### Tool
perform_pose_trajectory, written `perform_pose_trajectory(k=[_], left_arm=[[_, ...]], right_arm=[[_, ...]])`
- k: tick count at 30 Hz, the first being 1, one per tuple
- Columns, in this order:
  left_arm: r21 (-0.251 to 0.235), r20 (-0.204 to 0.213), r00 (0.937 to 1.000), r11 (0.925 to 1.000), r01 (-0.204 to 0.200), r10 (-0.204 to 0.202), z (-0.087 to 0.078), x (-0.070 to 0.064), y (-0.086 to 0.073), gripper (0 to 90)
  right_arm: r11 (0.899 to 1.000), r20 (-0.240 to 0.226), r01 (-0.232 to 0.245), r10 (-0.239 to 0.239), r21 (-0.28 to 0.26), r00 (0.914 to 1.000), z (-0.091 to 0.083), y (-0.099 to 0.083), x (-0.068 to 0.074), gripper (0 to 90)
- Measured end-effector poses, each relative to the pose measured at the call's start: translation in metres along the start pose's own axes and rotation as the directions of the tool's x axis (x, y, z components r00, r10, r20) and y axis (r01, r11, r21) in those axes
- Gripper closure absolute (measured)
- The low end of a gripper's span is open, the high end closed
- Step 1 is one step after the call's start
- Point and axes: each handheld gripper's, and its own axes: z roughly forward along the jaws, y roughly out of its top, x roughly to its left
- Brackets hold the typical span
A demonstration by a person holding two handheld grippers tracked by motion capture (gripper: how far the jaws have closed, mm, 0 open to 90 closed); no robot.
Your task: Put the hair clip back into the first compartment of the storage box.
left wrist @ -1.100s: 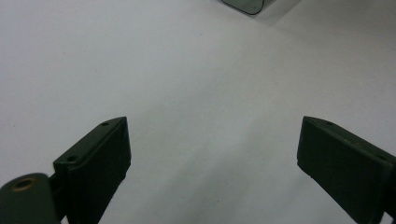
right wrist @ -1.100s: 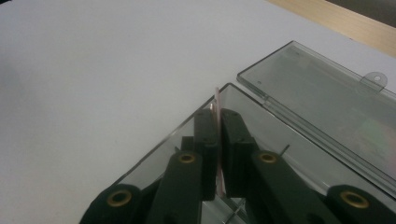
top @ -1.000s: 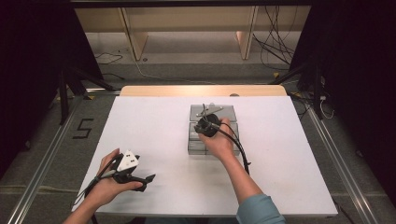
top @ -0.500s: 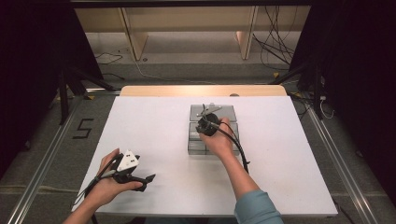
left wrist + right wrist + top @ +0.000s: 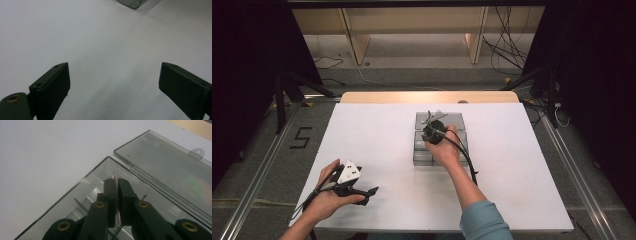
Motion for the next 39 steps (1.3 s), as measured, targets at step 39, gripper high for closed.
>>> perform_pose_trajectory(k=[39], left_arm=[[-0.002,-0.002,1.0000,1.0000,0.001,-0.001,0.001,0.000,0.001,9.7]], right_arm=[[0.996,-0.048,-0.072,0.070,-0.044,0.9964,-0.035,-0.015,-0.015,55.5]])
